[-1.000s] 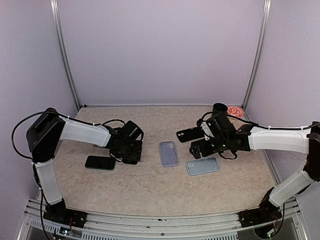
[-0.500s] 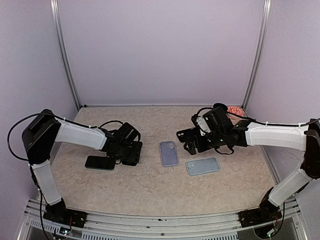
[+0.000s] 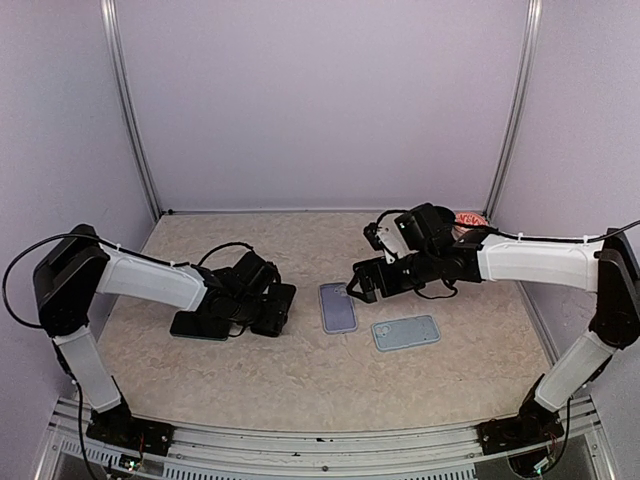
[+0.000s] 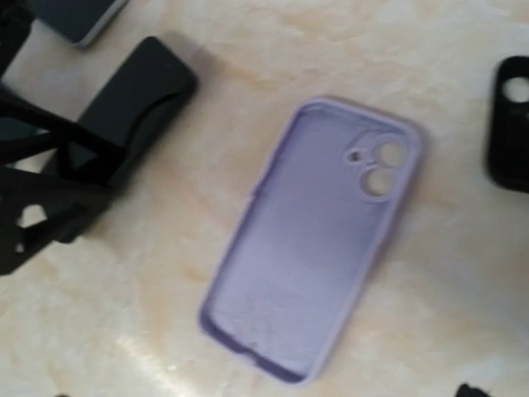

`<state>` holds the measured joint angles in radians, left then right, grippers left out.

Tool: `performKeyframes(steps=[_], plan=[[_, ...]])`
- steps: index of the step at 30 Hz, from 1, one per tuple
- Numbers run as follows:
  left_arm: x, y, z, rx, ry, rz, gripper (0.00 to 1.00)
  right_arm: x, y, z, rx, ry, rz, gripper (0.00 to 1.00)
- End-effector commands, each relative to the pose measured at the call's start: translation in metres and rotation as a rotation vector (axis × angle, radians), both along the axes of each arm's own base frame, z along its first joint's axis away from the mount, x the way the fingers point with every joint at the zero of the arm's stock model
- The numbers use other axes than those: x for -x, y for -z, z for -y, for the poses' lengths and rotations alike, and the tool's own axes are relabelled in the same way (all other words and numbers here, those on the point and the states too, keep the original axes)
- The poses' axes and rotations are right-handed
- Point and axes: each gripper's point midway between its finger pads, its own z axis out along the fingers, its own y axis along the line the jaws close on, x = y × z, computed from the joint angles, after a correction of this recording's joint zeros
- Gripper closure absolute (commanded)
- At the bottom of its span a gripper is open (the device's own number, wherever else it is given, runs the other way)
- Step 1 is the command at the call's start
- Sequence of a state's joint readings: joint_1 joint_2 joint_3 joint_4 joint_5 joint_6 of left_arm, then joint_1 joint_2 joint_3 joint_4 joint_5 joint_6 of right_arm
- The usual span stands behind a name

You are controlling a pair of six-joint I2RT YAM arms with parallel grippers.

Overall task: Put the phone into the phone case
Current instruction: Pick up the phone from the center of the board, then pass from the left arm to the right

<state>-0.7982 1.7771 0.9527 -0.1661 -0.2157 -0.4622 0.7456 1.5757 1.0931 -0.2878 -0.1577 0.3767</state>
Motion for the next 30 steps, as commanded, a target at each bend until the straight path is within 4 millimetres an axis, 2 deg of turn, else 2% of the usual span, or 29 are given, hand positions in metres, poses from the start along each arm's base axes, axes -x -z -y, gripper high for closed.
performKeyframes(steps=[1, 9, 14, 19, 30], plan=[[-0.004, -0.031, 0.018, 0.064, 0.049, 0.117, 0.35, 0.011, -0.006, -0.023, -0.087, -0.07, -0.059, 0.0], [0.01, -0.057, 0.036, 0.115, 0.141, 0.228, 0.37, 0.018, 0.0, -0.034, -0.131, -0.095, -0.141, 0.01], [0.023, -0.064, 0.047, 0.106, 0.202, 0.273, 0.37, 0.02, 0.0, -0.046, -0.151, -0.129, -0.19, 0.01], [0.038, -0.067, 0.057, 0.104, 0.253, 0.314, 0.37, 0.014, 0.008, -0.048, -0.135, -0.131, -0.225, 0.01], [0.07, -0.093, 0.083, 0.153, 0.379, 0.424, 0.37, 0.012, 0.022, -0.056, -0.178, -0.204, -0.372, 0.09]])
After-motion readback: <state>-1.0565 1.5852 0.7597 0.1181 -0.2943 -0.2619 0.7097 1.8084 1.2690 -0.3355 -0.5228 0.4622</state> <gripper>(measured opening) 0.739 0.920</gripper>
